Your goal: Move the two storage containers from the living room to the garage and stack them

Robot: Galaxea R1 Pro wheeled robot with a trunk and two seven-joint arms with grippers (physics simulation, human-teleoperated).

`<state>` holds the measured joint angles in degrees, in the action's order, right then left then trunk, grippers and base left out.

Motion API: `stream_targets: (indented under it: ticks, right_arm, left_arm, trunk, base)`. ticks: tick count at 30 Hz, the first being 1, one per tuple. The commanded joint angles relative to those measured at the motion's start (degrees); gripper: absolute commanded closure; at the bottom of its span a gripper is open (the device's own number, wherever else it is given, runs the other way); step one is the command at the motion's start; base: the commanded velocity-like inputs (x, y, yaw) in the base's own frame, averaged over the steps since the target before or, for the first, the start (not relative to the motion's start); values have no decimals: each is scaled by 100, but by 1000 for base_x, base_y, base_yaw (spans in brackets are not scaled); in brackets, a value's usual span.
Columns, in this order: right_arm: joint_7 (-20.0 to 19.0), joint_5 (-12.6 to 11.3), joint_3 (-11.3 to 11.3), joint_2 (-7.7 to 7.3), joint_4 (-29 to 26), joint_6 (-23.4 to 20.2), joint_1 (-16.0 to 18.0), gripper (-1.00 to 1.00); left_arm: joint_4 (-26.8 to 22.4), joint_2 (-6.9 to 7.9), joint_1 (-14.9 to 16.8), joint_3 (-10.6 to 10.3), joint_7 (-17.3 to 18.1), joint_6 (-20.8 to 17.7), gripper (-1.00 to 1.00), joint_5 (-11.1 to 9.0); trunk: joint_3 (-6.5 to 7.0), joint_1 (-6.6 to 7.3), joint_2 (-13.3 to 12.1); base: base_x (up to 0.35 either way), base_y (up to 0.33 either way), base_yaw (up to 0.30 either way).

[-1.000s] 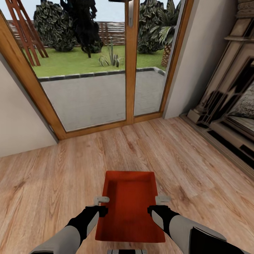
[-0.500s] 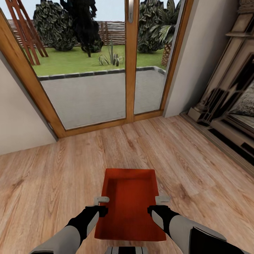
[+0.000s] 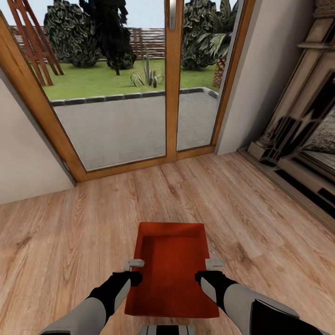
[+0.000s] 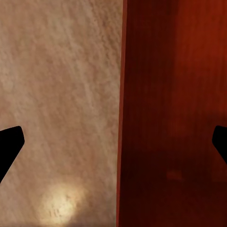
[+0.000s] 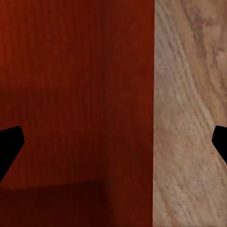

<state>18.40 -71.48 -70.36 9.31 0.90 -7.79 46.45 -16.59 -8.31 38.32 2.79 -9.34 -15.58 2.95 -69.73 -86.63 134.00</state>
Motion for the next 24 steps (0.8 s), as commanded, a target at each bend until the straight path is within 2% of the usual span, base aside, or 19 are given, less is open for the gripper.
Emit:
stream_targets:
  ticks: [1, 7, 14, 24]
  right_arm:
    - [11, -24, -48, 3, 7, -30, 4, -100]
    - [9, -24, -43, -11, 7, -27, 4, -100]
    - [0, -30, -56, -255, 1, -24, 4, -100]
    - [-3, -25, -66, -267, -2, -30, 4, -100]
  left_arm:
    - [-11, -4, 0, 29, -6, -33, -100, 30]
    - [-11, -4, 0, 29, -6, -33, -100, 25]
    - [-11, -3, -1, 29, -6, -33, -100, 24]
    - [-11, -4, 0, 29, -6, -33, -100, 23]
  trunk:
    - [-4, 1, 2]
    - [-4, 1, 2]
    - [-4, 1, 2]
    - [-4, 1, 2]
  base:
    - [0, 0, 0]
    - [0, 0, 0]
    - [0, 0, 0]
    - [0, 0, 0]
